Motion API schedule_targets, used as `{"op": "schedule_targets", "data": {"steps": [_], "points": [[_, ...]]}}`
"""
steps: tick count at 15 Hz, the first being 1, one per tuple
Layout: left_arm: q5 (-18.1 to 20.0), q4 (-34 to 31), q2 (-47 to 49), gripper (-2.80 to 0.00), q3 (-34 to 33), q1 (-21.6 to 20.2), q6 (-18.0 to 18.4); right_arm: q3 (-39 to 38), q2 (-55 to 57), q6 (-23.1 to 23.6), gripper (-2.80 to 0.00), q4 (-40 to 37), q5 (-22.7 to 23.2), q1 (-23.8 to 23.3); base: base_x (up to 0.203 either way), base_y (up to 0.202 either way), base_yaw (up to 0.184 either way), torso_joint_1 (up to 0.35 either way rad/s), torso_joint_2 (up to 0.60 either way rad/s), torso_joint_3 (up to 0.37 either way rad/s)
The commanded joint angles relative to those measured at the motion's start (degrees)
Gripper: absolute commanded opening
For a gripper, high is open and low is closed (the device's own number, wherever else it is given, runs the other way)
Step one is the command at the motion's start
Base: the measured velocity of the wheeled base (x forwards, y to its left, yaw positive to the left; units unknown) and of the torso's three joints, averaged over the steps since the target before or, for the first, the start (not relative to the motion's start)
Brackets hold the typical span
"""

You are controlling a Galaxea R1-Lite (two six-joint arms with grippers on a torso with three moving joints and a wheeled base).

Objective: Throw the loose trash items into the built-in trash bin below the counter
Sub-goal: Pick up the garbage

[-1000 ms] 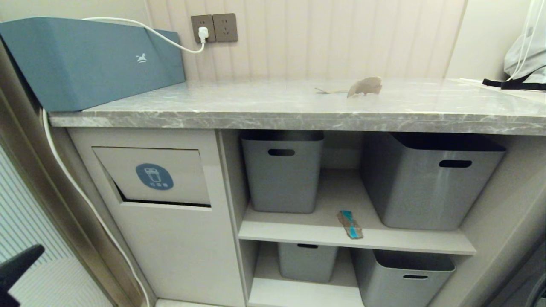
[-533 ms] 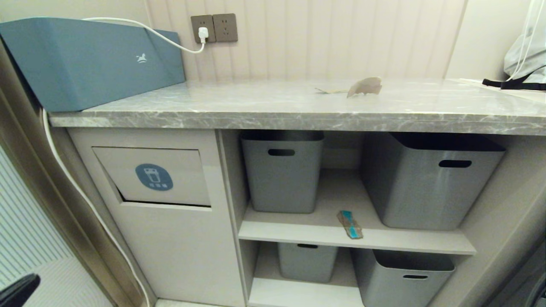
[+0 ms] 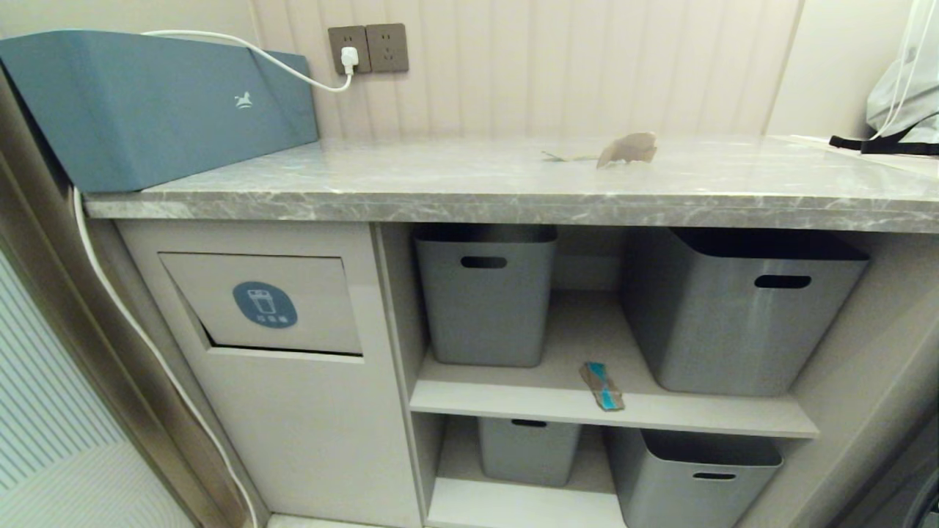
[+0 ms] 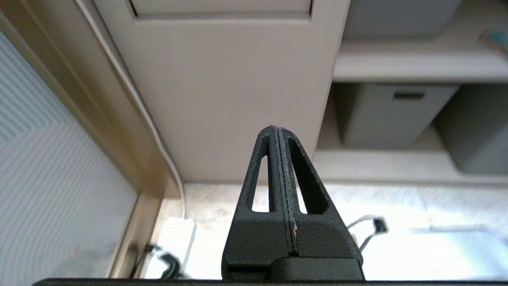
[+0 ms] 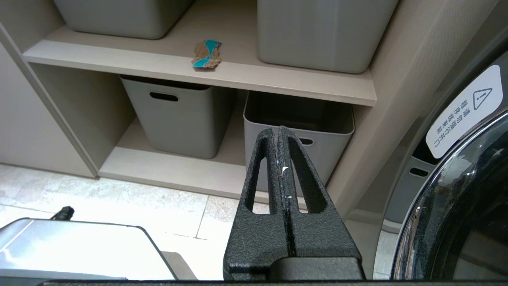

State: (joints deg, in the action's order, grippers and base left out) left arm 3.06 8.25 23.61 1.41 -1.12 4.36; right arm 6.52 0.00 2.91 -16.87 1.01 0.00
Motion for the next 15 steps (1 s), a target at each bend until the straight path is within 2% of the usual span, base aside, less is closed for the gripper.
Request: {"op": "schedule_targets", "data": {"steps": [1,3,7,15], "points": [[-0.12,-5.22,-8.02,-2.80,-0.55,0.54,0.27,0.05,0.02,0.10,-2.80,-0.09,-0.01,0.00,0.000,0.000,0.000,0.000,0.00,0.000],[-0.46,-10.09,-12.05,-2.80,-0.37,2.23,0.79,-0.02,0.02,0.58,-2.80,-0.09,0.04,0.00,0.000,0.000,0.000,0.000,0.00,0.000],[-0.54,-10.69,-23.15,-2.80,-0.47,1.34,1.96,0.07,0.01,0.00,-2.80,-0.09,0.03,0.00,0.000,0.000,0.000,0.000,0.00,0.000],[-0.72,-10.54,-23.70,-2.80,-0.62,1.21,1.88,-0.02,0.01,-0.19,-2.80,-0.09,-0.22,0.00,0.000,0.000,0.000,0.010,-0.03,-0.024]]}}
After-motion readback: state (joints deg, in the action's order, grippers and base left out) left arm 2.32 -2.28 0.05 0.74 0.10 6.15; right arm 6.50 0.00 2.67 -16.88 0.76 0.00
